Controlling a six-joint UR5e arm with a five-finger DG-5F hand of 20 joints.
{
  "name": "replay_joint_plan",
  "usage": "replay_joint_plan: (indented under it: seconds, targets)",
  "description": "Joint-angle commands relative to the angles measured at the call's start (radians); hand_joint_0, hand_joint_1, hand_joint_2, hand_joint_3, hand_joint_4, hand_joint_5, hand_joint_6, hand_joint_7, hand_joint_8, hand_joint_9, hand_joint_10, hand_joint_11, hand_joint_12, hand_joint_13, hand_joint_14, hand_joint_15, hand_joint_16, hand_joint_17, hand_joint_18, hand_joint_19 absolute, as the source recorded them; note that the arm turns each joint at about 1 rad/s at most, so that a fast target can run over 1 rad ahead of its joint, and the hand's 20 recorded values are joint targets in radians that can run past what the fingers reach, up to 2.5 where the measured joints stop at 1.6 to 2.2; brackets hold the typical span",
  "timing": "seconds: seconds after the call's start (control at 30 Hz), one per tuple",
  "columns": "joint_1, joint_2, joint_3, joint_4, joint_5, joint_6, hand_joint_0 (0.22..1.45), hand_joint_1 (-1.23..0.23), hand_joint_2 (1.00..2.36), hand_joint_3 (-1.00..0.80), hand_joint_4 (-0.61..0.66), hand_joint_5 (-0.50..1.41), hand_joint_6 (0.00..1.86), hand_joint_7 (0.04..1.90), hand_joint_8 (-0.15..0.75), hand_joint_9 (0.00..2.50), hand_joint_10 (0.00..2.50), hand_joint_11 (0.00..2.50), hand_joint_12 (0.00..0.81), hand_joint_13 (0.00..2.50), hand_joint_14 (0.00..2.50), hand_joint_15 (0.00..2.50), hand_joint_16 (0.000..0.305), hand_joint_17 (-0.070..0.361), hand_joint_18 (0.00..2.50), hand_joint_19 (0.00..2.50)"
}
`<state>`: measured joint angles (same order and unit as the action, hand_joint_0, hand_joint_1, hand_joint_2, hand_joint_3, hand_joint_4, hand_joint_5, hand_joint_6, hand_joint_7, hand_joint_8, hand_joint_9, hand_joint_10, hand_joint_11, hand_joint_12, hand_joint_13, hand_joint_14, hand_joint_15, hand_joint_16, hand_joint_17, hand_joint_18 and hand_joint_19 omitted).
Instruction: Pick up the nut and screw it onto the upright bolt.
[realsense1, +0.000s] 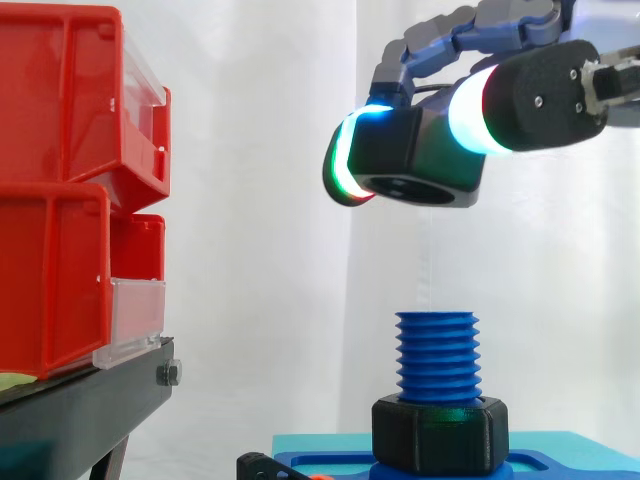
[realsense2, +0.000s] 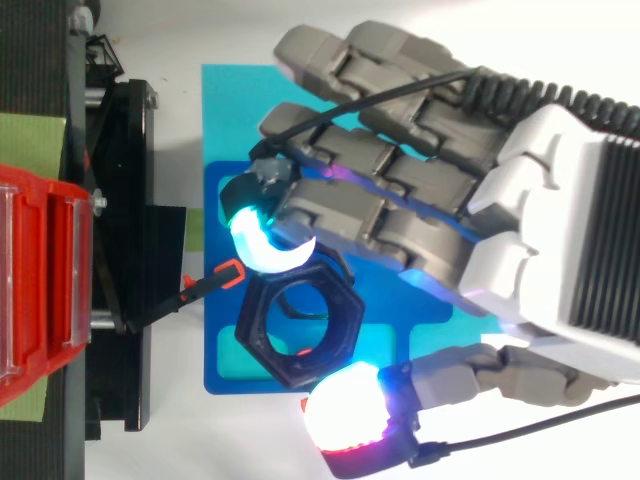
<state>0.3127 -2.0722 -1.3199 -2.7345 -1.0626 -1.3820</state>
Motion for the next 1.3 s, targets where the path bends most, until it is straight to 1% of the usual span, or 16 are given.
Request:
replay_joint_plan:
  seconds: [0.0,0.03,0.2,0.23,0.27,0.3,0.33,0.4,0.43,0.63,0.8,0.97,1.1,1.2,1.27]
  targets:
    - [-0.003,-0.020,0.001,0.015,-0.013,0.001,0.51,-0.61,1.00,-0.50,0.28,-0.20,0.50,1.15,0.292,0.48,0.00,0.01,0.316,0.45,0.00,0.00,0.037,0.083,0.32,0.00]
    - [-0.003,-0.029,0.002,0.015,-0.019,0.005,0.51,-0.61,1.00,-0.50,0.27,-0.20,0.50,1.14,0.291,0.48,0.00,0.01,0.314,0.46,0.00,0.00,0.037,0.083,0.32,0.00]
    - [-0.011,-0.032,0.001,0.009,-0.030,0.009,0.51,-0.61,1.00,-0.50,0.28,-0.20,0.50,1.15,0.291,0.49,0.00,0.01,0.313,0.47,0.00,0.00,0.037,0.083,0.33,0.00]
    - [-0.012,-0.032,0.001,-0.005,-0.034,0.009,0.51,-0.61,1.00,-0.50,0.27,-0.20,0.50,1.14,0.291,0.49,0.00,0.01,0.313,0.47,0.00,0.00,0.037,0.083,0.33,0.00]
    - [-0.015,-0.032,0.001,-0.036,-0.042,0.011,0.51,-0.61,1.00,-0.50,0.27,-0.20,0.50,1.14,0.292,0.49,0.00,0.01,0.313,0.47,0.00,0.00,0.037,0.083,0.33,0.00]
    - [-0.015,-0.032,0.001,-0.036,-0.042,0.011,0.51,-0.61,1.00,-0.50,0.27,-0.20,0.50,1.14,0.290,0.49,0.00,0.02,0.313,0.47,0.00,0.00,0.037,0.083,0.33,0.00]
    - [-0.015,-0.032,0.001,-0.053,-0.045,0.011,0.51,-0.61,1.00,-0.50,0.27,-0.20,0.50,1.14,0.291,0.49,0.00,0.01,0.313,0.47,0.00,0.00,0.037,0.082,0.33,0.00]
    - [-0.017,-0.032,0.001,-0.056,-0.047,0.011,0.51,-0.61,1.00,-0.50,0.27,-0.20,0.50,1.14,0.291,0.49,0.00,0.01,0.313,0.47,0.00,0.00,0.036,0.082,0.33,0.00]
    - [-0.017,-0.032,0.001,-0.063,-0.054,0.011,0.51,-0.61,1.00,-0.50,0.27,-0.20,0.50,1.14,0.291,0.49,0.00,0.01,0.313,0.47,0.00,0.00,0.036,0.082,0.34,0.00]
    - [-0.027,-0.031,-0.002,-0.085,-0.073,0.011,0.51,-0.61,1.00,-0.50,0.27,-0.20,0.50,1.14,0.291,0.49,0.00,0.01,0.314,0.46,0.00,0.00,0.037,0.082,0.33,0.00]
    - [-0.034,-0.032,-0.005,-0.088,-0.083,0.011,0.51,-0.61,1.00,-0.50,0.27,-0.20,0.50,1.14,0.291,0.49,0.00,0.01,0.313,0.46,0.00,0.00,0.037,0.082,0.33,0.00]
    - [-0.046,-0.032,-0.005,-0.083,-0.096,0.011,0.51,-0.61,1.00,-0.50,0.27,-0.20,0.50,1.13,0.292,0.49,0.00,0.01,0.312,0.46,0.00,0.00,0.037,0.082,0.34,0.00]
    - [-0.050,-0.032,-0.005,-0.083,-0.100,0.011,0.51,-0.61,1.00,-0.50,0.27,-0.20,0.50,1.13,0.290,0.49,0.00,0.01,0.311,0.46,0.00,0.00,0.037,0.082,0.34,0.00]
    - [-0.057,-0.032,-0.005,-0.079,-0.111,0.017,0.51,-0.61,1.00,-0.50,0.27,-0.20,0.50,1.13,0.293,0.49,0.00,0.02,0.312,0.46,0.00,0.00,0.036,0.082,0.34,0.00]
    - [-0.058,-0.032,-0.005,-0.079,-0.111,0.015,0.51,-0.61,1.00,-0.50,0.27,-0.20,0.50,1.13,0.292,0.49,0.00,0.01,0.311,0.46,0.00,0.00,0.036,0.082,0.34,0.00]
